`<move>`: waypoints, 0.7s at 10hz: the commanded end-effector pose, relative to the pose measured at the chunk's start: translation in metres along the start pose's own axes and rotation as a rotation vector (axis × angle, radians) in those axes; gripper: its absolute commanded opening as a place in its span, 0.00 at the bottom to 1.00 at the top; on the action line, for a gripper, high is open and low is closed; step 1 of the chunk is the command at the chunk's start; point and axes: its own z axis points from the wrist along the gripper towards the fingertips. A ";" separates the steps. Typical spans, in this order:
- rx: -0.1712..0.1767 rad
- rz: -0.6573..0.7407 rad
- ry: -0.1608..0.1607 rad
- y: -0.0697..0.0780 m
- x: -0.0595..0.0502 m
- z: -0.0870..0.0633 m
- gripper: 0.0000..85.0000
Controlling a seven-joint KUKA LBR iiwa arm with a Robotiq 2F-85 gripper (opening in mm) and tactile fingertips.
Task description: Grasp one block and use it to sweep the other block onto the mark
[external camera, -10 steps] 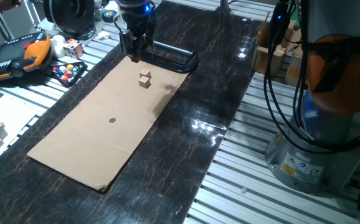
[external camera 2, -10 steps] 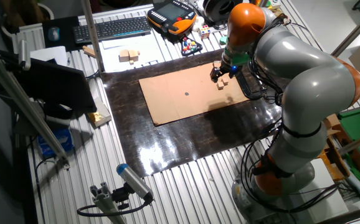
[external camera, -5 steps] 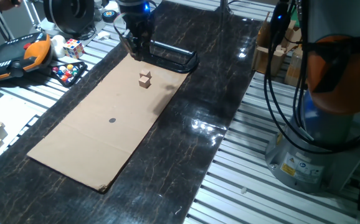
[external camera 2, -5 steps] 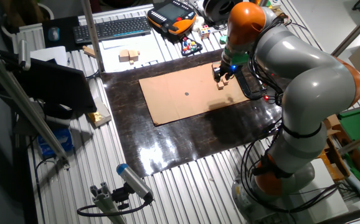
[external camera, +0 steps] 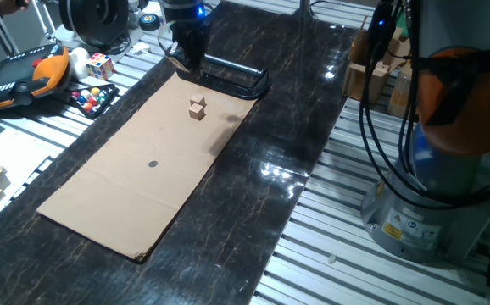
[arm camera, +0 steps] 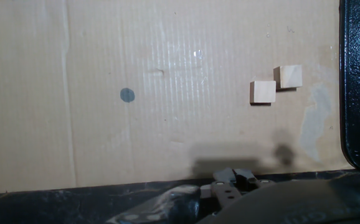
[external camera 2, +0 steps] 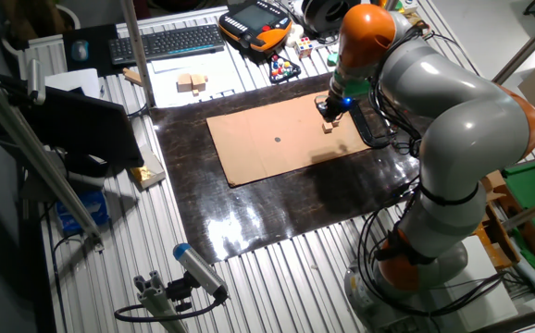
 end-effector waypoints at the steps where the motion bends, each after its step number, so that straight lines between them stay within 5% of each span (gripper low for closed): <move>1: -0.003 0.000 0.000 -0.001 0.000 0.001 0.01; 7: -0.011 0.022 0.001 -0.011 -0.005 0.025 0.01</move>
